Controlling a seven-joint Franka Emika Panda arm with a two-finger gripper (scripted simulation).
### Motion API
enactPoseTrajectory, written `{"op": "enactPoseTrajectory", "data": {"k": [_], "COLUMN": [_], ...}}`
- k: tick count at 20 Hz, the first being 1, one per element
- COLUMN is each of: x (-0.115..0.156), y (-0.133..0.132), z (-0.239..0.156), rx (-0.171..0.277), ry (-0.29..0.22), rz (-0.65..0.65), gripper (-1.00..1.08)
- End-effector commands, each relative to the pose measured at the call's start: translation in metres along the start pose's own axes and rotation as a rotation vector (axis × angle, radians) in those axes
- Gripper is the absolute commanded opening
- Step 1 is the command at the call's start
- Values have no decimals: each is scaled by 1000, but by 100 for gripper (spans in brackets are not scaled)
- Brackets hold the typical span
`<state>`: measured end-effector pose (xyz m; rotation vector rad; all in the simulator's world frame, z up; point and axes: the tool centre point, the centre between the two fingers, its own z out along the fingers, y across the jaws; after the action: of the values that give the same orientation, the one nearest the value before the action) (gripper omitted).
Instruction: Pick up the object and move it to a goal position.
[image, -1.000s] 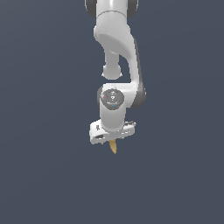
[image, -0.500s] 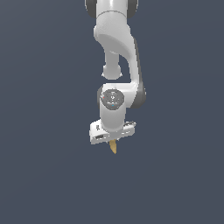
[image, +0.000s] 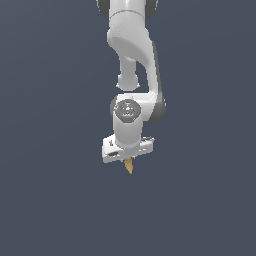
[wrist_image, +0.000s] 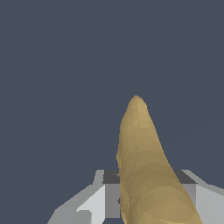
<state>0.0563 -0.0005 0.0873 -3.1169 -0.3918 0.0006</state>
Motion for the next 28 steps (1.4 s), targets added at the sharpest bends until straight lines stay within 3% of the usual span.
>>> {"op": "enactPoseTrajectory", "data": {"k": [1,9,28], "x": [-6,-40,-158], "y": [1,3,14], "z": [-1,-6,-24], "rx": [0,0,0], "ry": [0,0,0], "rz": [0,0,0], "gripper": [-100,-100,-100]}}
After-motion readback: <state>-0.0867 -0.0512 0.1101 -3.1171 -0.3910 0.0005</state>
